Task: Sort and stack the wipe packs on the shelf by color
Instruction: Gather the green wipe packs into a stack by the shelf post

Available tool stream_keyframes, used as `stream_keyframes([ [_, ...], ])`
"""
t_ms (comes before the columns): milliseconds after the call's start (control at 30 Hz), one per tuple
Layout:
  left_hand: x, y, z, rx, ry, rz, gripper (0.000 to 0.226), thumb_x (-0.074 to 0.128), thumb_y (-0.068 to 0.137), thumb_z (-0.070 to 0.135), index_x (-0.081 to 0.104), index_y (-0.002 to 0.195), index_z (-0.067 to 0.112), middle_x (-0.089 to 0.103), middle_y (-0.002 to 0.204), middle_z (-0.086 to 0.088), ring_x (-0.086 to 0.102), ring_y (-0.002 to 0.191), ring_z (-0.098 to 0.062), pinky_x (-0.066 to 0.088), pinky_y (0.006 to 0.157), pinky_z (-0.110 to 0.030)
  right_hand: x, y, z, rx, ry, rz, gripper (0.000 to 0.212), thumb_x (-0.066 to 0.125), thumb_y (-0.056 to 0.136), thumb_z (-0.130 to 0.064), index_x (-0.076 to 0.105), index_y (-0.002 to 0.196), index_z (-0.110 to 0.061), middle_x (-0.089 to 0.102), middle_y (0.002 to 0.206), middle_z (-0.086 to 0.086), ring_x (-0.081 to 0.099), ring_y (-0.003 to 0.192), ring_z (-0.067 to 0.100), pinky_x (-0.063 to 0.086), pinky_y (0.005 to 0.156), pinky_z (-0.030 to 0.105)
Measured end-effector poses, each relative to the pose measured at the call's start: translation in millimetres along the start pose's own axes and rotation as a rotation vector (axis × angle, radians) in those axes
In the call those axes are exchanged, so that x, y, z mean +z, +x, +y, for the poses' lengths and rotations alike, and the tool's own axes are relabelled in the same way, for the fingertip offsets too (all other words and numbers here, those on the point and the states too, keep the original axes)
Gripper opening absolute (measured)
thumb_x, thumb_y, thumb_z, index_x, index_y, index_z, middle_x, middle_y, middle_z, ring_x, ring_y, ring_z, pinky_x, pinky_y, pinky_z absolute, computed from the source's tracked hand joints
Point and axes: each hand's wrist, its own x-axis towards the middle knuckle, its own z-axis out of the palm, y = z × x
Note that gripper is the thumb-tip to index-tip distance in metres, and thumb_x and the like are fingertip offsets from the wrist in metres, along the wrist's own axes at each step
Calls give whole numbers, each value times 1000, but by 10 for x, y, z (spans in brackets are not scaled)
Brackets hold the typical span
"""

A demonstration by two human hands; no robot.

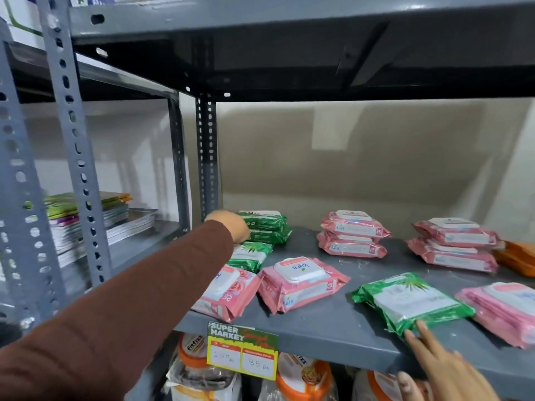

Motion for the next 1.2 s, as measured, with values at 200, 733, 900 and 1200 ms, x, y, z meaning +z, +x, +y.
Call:
stream_keyframes([
  [200,-219,-414,-554,163,-497,27,61,59,80,67,68,103,11,74,94,-6,73,80,-23,61,75,-35,83,-197,79,-259,251,391,47,9,96,-68,51,110,-52,11,156,-43,56,36,0,40,40,3],
  [733,1500,-1768,-1086,192,-539,202,129,22,56,97,-24,150,22,-27,156,11,-27,142,-8,-5,117,-26,-484,963,-1642,-557,478,2,101,79,69,-57,26,151,-33,54,143,-5,54,123,13,46,97,29],
  [900,1586,-1829,-1003,212,-492,316,119,12,62,92,-23,150,21,-29,155,12,-34,138,-5,-14,112,-22,-356,1178,-1875,-521,427,10,98,82,66,-54,31,145,-24,64,127,5,60,109,23,49,84,34],
  [1200,1758,-1445,-677,485,-442,406,91,15,80,86,-17,148,36,-21,155,28,-12,145,1,-11,113,-13,-733,1201,-1428,-489,571,155,78,85,64,-42,40,126,-30,62,88,-8,58,64,11,43,58,29],
])
